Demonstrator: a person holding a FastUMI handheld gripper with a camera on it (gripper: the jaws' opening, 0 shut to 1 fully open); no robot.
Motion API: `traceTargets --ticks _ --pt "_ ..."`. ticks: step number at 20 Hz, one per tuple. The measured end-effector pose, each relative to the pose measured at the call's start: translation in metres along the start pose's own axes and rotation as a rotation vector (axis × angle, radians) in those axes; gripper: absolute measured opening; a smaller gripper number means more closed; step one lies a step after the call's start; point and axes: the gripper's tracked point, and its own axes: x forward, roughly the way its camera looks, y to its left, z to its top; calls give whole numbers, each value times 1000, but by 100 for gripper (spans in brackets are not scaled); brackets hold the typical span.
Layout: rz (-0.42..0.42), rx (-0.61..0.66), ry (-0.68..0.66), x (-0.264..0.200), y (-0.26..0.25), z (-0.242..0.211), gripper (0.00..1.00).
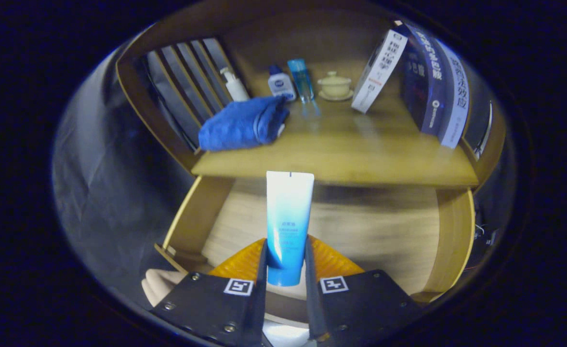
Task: Pull open the drawer, take out the items inside it, and place them on the countertop above the cabinet.
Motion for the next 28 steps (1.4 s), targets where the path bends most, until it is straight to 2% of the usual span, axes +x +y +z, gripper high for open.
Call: traceTargets --ticks 6,12,15,18,20,23,26,28 --pt "-161 -85 -77 23 -33 55 36" --pt "-194 -8 -23 70 -40 74 36" --pt "-212 19 -43 83 -46 89 36" --pt "-235 -17 -77 91 -52 98 36" --pt "-256 -92 -126 91 -52 102 45" --pt "-324 -231 -231 67 -48 114 97" --pt "-314 -302 -352 35 -23 118 99" --pt "-285 -316 -410 7 -2 110 95"
